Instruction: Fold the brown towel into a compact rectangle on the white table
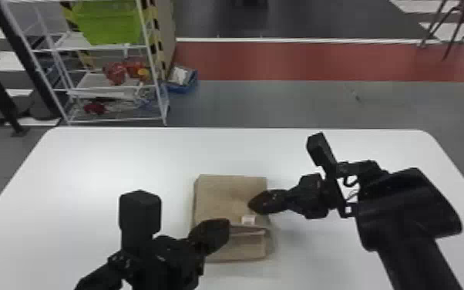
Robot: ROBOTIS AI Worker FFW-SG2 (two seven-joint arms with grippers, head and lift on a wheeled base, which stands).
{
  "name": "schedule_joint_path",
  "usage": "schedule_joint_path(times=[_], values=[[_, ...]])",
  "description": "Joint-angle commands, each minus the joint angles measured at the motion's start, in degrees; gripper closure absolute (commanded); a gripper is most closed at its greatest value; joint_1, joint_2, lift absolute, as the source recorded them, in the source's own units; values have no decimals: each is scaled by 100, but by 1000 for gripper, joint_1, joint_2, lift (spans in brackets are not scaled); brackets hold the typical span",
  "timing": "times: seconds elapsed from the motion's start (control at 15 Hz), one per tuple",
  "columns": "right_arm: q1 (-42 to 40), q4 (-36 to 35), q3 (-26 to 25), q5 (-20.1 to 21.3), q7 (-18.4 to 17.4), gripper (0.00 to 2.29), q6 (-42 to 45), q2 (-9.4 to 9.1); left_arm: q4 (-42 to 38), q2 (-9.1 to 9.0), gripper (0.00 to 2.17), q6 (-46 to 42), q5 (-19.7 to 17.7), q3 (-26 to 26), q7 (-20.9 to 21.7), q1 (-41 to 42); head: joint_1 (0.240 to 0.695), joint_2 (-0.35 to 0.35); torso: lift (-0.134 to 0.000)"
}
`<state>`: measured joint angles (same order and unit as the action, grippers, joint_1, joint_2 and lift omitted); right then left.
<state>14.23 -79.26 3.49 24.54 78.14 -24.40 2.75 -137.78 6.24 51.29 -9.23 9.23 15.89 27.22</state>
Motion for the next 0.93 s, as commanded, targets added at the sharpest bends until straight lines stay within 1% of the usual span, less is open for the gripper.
schedule_joint_path(times=[0.0,0.07,0.13,0.2,0.27,0.33,0.4,0.47,0.53,0.6,0.67,0.73,0.8,0.87], values=[[-52,-46,-59,-116,19,1679,-35,6,5,0,2142,0,0,-18,2,-15,695,5,-122],[-219,-477,-190,-283,19,1575,-211,-3,-12,0,2142,0,0,-44,2,-15,695,5,-122],[-377,-951,-314,-415,19,1190,-545,-29,-21,0,2142,0,0,-53,2,-15,695,5,-122],[-544,-1461,-516,-600,19,572,-738,-73,-21,-9,2142,0,0,-61,-15,-33,695,4,-122],[-693,-1909,-674,-793,-62,43,-984,-100,-12,-17,2142,18,-9,-53,-77,-85,695,2,-122],[-807,-2287,-788,-951,-255,-2,-1318,-100,5,-44,2142,18,-9,-53,-121,-121,695,-1,-122],[-992,-2665,-920,-1171,-659,-2,-1599,-100,32,-53,2142,18,-18,-53,-305,-173,695,-12,-122],[-1177,-2973,-1105,-1426,-932,12,-1582,-100,67,-53,2138,-17,-18,-53,-490,-252,695,-22,-122],[-1405,-3236,-1263,-1655,-1275,43,-1582,-100,128,-53,2044,-88,-44,-61,-683,-296,695,-29,-122],[-1599,-3456,-1403,-1786,-1494,53,-1511,-108,216,-53,1744,-369,-35,-61,-824,-358,695,-37,-122],[-1818,-3588,-1606,-2076,-1723,60,-1300,-117,331,-53,1541,-668,-18,-53,-938,-402,695,-44,-122],[-2082,-3746,-1834,-2366,-1907,63,-1019,-135,480,-53,1244,-1072,-9,-70,-982,-419,695,-60,-122],[-2328,-3904,-2019,-2525,-2048,66,-703,-179,621,-35,792,-1617,17,-61,-1061,-411,695,-68,-122],[-2574,-4071,-2159,-2683,-2162,66,-386,-240,814,-26,269,-2303,61,-53,-1096,-393,695,-79,-122]])
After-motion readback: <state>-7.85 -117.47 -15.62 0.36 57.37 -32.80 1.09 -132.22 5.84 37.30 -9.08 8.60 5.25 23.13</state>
